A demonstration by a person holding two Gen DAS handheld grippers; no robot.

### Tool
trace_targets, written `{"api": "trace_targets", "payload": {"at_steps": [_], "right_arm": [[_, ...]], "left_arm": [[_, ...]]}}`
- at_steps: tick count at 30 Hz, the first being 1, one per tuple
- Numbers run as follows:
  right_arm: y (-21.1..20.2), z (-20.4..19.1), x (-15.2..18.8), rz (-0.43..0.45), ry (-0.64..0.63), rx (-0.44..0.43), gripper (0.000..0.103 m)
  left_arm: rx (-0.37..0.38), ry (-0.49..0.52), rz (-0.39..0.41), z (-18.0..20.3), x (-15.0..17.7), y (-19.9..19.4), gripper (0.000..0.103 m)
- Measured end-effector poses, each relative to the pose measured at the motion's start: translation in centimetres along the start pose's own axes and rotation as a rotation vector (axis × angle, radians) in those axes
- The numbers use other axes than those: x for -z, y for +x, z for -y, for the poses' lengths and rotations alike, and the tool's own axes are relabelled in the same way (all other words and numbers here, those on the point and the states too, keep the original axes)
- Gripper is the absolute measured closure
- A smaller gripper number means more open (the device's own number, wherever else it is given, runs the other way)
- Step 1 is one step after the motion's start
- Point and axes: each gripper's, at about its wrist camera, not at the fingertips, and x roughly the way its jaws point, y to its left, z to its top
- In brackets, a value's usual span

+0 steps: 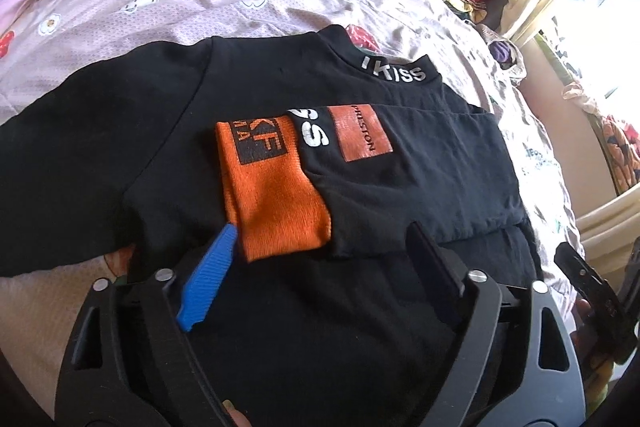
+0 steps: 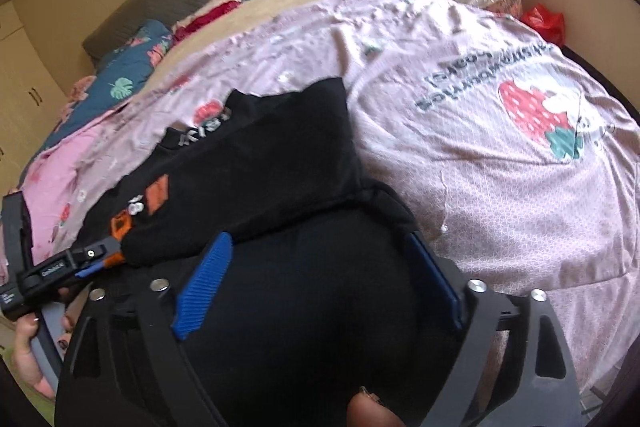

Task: Fold small clothes
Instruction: 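Lay the cuff flat on the shirt body with the left gripper and open it, then move the left gripper to the other sleeve's orange cuff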

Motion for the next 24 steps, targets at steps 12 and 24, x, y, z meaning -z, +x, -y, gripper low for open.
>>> {"api": "trace_targets", "payload": {"at_steps": [12, 24], "right_arm": [[-3.1, -1.5, 0.1, 0.070, 0.005, -0.046, 0.005], [-5.2, -4.0, 0.6, 0.102, -0.043, -0.064, 0.005]], "left_arm": [[0.008, 0.022, 0.031, 0.9, 0.4, -2.4, 0.010], [0.022, 0.041, 0.054, 1.0, 1.4, -4.6, 0.010]]}}
